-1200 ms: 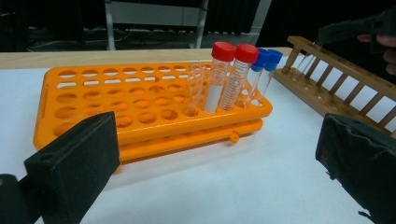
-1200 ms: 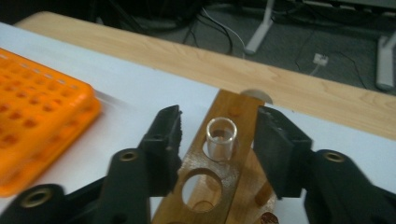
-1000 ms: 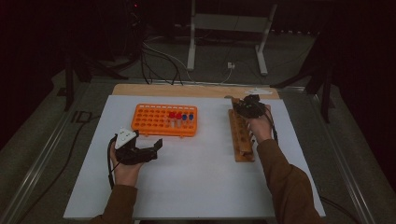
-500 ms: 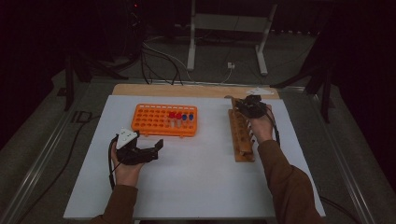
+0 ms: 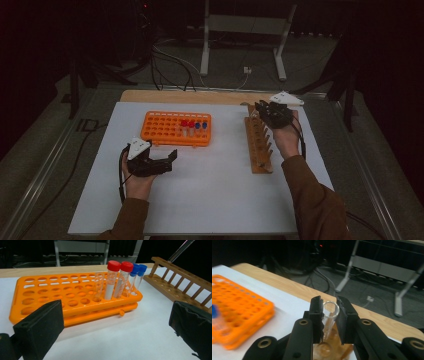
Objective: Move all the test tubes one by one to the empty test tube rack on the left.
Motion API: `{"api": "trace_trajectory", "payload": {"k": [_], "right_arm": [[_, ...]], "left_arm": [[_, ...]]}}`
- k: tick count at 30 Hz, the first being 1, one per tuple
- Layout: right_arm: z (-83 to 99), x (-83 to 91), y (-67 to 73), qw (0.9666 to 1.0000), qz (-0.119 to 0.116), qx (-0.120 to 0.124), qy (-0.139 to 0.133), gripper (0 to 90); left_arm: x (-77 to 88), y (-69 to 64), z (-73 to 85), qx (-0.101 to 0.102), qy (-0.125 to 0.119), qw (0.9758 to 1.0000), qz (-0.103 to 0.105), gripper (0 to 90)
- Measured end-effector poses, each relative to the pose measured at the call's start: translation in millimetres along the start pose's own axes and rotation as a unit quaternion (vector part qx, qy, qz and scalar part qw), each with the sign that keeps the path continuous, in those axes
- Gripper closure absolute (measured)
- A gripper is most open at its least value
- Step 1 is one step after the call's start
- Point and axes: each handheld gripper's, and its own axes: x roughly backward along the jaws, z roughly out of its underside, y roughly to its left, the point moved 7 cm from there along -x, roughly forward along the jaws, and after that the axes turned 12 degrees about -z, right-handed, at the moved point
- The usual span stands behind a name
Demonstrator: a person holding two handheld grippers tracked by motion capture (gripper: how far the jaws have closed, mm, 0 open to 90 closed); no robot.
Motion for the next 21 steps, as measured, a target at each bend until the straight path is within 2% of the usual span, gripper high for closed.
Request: {"api": "trace_trajectory", "payload": {"k": [4,10,16,18,21], "right_arm": [[1.5,5.7,16.7,0.9996,-0.023,0.012,0.0,76.3],[8.1,9.1,41.6,0.9979,-0.063,0.014,0.004,76.2],[14.6,9.0,63.8,0.9946,-0.103,0.004,0.009,76.2],[17.1,7.5,71.2,0.9931,-0.117,-0.003,0.013,76.1],[19.5,4.8,82.6,0.991,-0.132,0.001,0.021,76.1]], "left_arm": [[-1.0,-5.1,-0.4,-0.007,0.001,1.0,0.003,0.5],[-2.1,-11.7,-1.0,-0.019,0.002,0.9998,0.003,0.6],[-4.5,-23.5,-4.2,-0.054,-0.004,0.9985,-0.002,1.1],[-6.6,-29.5,-6.0,-0.063,-0.006,0.998,0.001,1.2],[-10.2,-39.7,-9.7,-0.066,-0.01,0.9977,0.013,3.0]]}}
